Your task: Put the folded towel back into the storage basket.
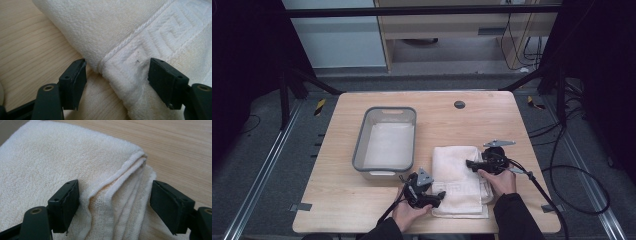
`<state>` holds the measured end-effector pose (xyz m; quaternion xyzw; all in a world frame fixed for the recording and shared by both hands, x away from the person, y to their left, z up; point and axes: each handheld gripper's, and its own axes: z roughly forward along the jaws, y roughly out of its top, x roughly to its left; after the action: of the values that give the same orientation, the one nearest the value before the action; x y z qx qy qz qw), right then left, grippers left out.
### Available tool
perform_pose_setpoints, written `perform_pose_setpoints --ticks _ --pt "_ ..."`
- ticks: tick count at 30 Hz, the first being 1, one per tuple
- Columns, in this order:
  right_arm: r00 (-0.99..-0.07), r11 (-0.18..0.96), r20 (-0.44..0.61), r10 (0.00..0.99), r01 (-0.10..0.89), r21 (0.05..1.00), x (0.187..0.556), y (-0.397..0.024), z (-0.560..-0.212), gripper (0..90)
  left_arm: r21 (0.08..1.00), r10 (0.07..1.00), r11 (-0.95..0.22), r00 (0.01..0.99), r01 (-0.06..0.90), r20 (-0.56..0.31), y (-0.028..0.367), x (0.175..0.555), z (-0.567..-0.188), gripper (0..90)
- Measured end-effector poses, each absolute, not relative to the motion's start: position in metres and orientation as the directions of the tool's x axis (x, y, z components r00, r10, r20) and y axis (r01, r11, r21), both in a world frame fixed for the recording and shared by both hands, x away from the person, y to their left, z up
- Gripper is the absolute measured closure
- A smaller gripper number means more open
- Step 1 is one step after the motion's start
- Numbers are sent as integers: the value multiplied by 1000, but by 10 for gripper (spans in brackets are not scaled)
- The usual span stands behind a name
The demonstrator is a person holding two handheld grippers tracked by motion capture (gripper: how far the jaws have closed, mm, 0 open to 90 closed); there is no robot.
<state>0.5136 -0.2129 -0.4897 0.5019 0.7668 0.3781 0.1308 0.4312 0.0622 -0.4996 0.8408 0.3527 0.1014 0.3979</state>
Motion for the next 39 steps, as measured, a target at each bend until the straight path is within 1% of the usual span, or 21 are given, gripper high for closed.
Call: perform_pose_setpoints --ticks 6,9,12,17,21,23,26,28,31,34,39 --pt "-434 166 238 869 709 686 515 -214 -494 264 726 668 -424 728 541 -152 63 436 -502 304" --pt "-435 160 264 861 724 672 517 -215 -495 303 722 661 -430 734 542 -157 62 437 -501 329" --pt "-440 157 279 854 728 667 517 -214 -495 364 718 650 -434 741 544 -169 62 437 -500 377" --pt "-436 134 338 834 755 642 517 -214 -494 497 713 636 -423 744 559 -205 61 437 -500 492" --pt "-436 124 373 819 770 626 519 -215 -494 565 709 626 -424 748 564 -221 60 437 -499 570" --pt "-435 118 381 816 770 627 518 -214 -493 606 708 623 -426 750 563 -221 59 435 -498 612" --pt "-446 125 377 812 763 635 518 -214 -491 644 714 630 -423 747 559 -212 58 432 -497 669" --pt "-453 125 375 809 756 642 516 -215 -488 656 716 634 -419 744 559 -210 58 431 -496 715" --pt "-471 136 357 807 736 663 514 -214 -484 665 714 632 -407 740 570 -231 60 431 -496 752" --pt "-483 142 341 807 718 682 510 -214 -478 669 720 627 -392 739 572 -246 62 430 -494 767" --pt "-502 139 328 800 687 713 503 -215 -464 672 745 613 -385 754 545 -236 65 426 -488 772"
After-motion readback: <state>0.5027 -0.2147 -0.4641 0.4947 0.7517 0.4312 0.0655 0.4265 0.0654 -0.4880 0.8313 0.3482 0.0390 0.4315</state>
